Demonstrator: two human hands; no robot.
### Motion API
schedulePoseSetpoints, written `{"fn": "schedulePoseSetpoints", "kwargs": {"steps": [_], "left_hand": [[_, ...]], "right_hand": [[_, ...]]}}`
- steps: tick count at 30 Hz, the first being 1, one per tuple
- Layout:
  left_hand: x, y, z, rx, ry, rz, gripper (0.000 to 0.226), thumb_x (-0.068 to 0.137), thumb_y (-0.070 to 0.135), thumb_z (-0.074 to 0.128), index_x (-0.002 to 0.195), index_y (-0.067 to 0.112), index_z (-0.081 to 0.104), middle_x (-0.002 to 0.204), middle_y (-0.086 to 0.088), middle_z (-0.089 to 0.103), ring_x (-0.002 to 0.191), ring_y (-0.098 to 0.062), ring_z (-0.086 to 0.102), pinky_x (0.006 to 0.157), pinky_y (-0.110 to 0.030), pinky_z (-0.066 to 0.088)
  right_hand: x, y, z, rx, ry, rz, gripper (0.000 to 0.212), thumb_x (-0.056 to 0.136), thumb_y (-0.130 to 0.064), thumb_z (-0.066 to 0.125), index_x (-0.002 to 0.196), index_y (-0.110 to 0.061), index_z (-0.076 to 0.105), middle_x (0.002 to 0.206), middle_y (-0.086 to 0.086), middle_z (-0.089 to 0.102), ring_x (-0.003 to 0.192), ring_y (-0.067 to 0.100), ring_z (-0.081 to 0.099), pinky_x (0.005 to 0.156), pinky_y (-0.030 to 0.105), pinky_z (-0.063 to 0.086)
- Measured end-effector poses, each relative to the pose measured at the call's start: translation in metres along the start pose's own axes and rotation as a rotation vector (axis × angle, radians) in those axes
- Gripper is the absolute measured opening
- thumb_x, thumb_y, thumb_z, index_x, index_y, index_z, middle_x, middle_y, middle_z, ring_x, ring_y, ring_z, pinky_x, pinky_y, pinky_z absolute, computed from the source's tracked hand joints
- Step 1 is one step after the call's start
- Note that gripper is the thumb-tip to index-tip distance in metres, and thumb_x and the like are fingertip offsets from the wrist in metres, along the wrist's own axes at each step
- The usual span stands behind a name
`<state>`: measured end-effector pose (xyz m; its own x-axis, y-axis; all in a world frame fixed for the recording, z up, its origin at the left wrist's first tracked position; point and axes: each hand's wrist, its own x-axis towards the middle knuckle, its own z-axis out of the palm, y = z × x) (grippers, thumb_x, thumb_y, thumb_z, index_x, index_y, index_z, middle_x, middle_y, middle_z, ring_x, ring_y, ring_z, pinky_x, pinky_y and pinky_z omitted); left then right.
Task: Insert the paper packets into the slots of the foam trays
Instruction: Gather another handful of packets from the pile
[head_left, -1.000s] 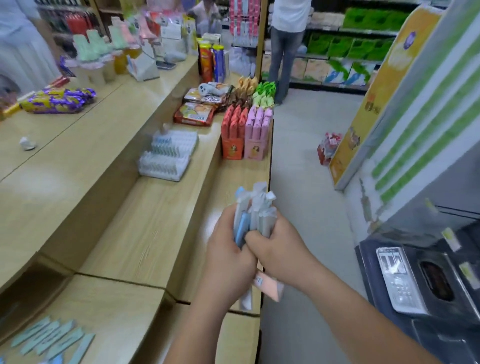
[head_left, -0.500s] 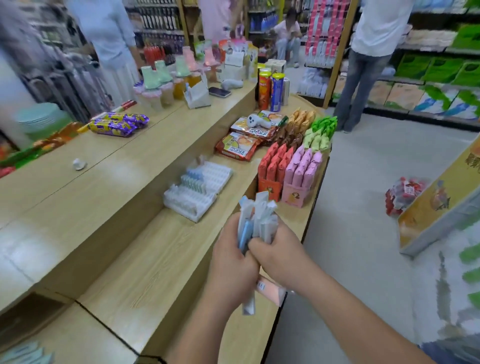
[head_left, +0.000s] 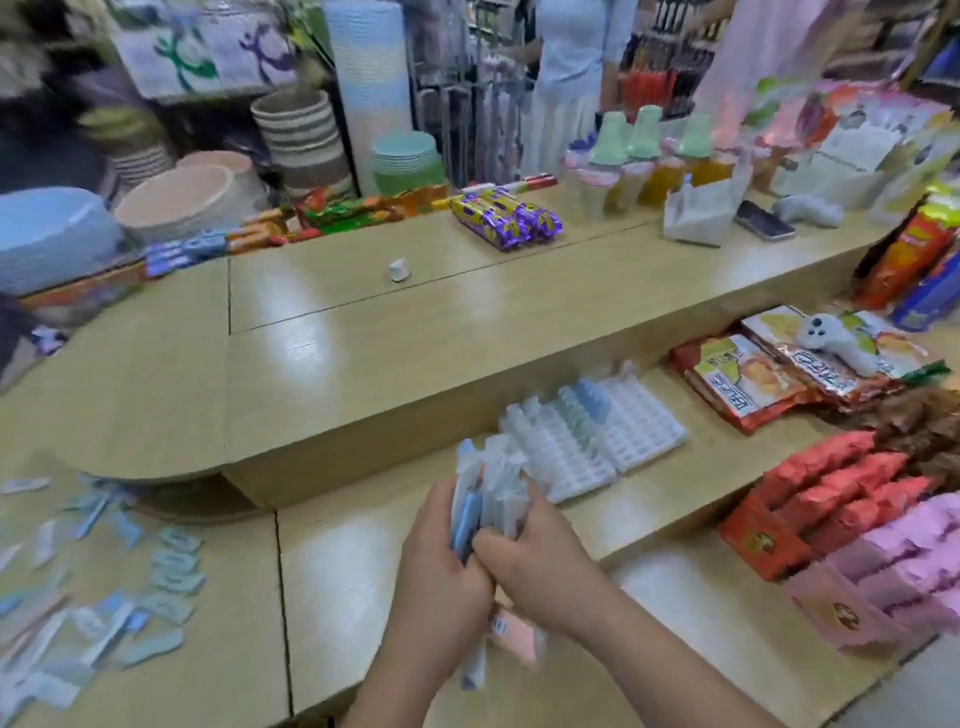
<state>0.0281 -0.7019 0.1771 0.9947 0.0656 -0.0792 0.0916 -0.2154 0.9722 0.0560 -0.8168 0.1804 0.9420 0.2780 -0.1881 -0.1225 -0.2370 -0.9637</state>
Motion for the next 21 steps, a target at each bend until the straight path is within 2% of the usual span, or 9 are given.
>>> {"fn": "schedulePoseSetpoints", "kwargs": {"steps": [2, 5, 8, 11, 13, 15, 17, 19, 21], "left_hand": [[0.032, -0.026, -0.007, 0.009, 0.057, -0.055, 0.048, 0.084, 0.007, 0.059, 0.105, 0.05, 0.059, 0.085, 0.016, 0.069, 0.072, 0.0, 0.065, 0.05, -0.008, 0.044], [0.069, -0.065, -0.012, 0.019, 0.131, -0.139, 0.043, 0.078, 0.014, 0.057, 0.1, 0.05, 0.059, 0.084, 0.012, 0.066, 0.073, -0.008, 0.064, 0.052, -0.015, 0.047], [0.102, -0.109, -0.007, 0.046, 0.197, -0.169, 0.046, 0.077, 0.013, 0.055, 0.105, 0.049, 0.059, 0.094, 0.007, 0.066, 0.085, -0.014, 0.065, 0.063, -0.027, 0.053], [0.13, -0.147, 0.005, 0.116, 0.259, -0.141, 0.055, 0.079, 0.005, 0.057, 0.116, 0.047, 0.056, 0.112, 0.008, 0.06, 0.1, -0.01, 0.061, 0.076, -0.022, 0.05], [0.144, -0.165, 0.013, 0.195, 0.299, -0.078, 0.068, 0.082, 0.003, 0.06, 0.125, 0.054, 0.05, 0.129, 0.015, 0.051, 0.119, 0.002, 0.051, 0.092, -0.013, 0.043], [0.151, -0.18, 0.021, 0.276, 0.35, -0.008, 0.074, 0.084, 0.005, 0.061, 0.132, 0.059, 0.043, 0.138, 0.018, 0.043, 0.13, 0.007, 0.04, 0.1, -0.007, 0.033], [0.155, -0.192, 0.028, 0.331, 0.397, 0.007, 0.065, 0.084, 0.017, 0.059, 0.134, 0.056, 0.041, 0.143, 0.025, 0.034, 0.134, 0.008, 0.032, 0.104, -0.007, 0.027], [0.156, -0.202, 0.031, 0.389, 0.485, -0.007, 0.062, 0.084, 0.026, 0.059, 0.131, 0.058, 0.033, 0.143, 0.034, 0.022, 0.133, 0.011, 0.024, 0.104, -0.004, 0.019], [0.158, -0.213, 0.032, 0.462, 0.575, -0.022, 0.069, 0.084, 0.02, 0.066, 0.137, 0.05, 0.032, 0.152, 0.02, 0.022, 0.138, 0.002, 0.023, 0.112, -0.017, 0.02]], "right_hand": [[0.042, 0.016, 0.008, -0.012, -0.081, 0.014, 0.021, 0.071, -0.014, 0.048, 0.077, -0.034, 0.049, 0.059, -0.015, 0.052, 0.054, 0.0, 0.049, 0.051, 0.023, 0.04], [0.092, 0.042, 0.018, -0.031, -0.174, 0.047, 0.024, 0.072, -0.014, 0.048, 0.079, -0.037, 0.051, 0.059, -0.015, 0.056, 0.052, -0.002, 0.051, 0.048, 0.017, 0.041], [0.135, 0.074, 0.023, -0.075, -0.228, 0.056, 0.028, 0.072, -0.013, 0.047, 0.083, -0.039, 0.053, 0.06, -0.014, 0.057, 0.05, -0.002, 0.051, 0.045, 0.015, 0.041], [0.171, 0.108, 0.022, -0.145, -0.249, 0.051, 0.026, 0.071, -0.019, 0.047, 0.087, -0.037, 0.055, 0.061, -0.011, 0.058, 0.051, 0.004, 0.053, 0.045, 0.025, 0.044], [0.187, 0.129, 0.019, -0.203, -0.247, 0.045, 0.032, 0.071, -0.026, 0.049, 0.101, -0.035, 0.057, 0.074, -0.008, 0.065, 0.062, 0.009, 0.063, 0.053, 0.035, 0.054], [0.199, 0.145, 0.017, -0.316, -0.259, -0.004, 0.041, 0.073, -0.032, 0.051, 0.113, -0.035, 0.055, 0.093, -0.009, 0.064, 0.081, 0.009, 0.065, 0.068, 0.038, 0.056], [0.208, 0.154, 0.018, -0.477, -0.217, -0.07, 0.039, 0.073, -0.037, 0.052, 0.112, -0.035, 0.052, 0.1, -0.015, 0.055, 0.087, 0.003, 0.058, 0.068, 0.031, 0.052], [0.212, 0.159, 0.021, -0.615, -0.151, -0.152, 0.043, 0.073, -0.042, 0.052, 0.115, -0.036, 0.047, 0.1, -0.015, 0.051, 0.088, 0.006, 0.055, 0.065, 0.026, 0.048], [0.213, 0.162, 0.023, -0.711, -0.11, -0.22, 0.06, 0.072, -0.044, 0.054, 0.131, -0.036, 0.042, 0.11, -0.011, 0.053, 0.1, 0.016, 0.054, 0.078, 0.033, 0.049]]}}
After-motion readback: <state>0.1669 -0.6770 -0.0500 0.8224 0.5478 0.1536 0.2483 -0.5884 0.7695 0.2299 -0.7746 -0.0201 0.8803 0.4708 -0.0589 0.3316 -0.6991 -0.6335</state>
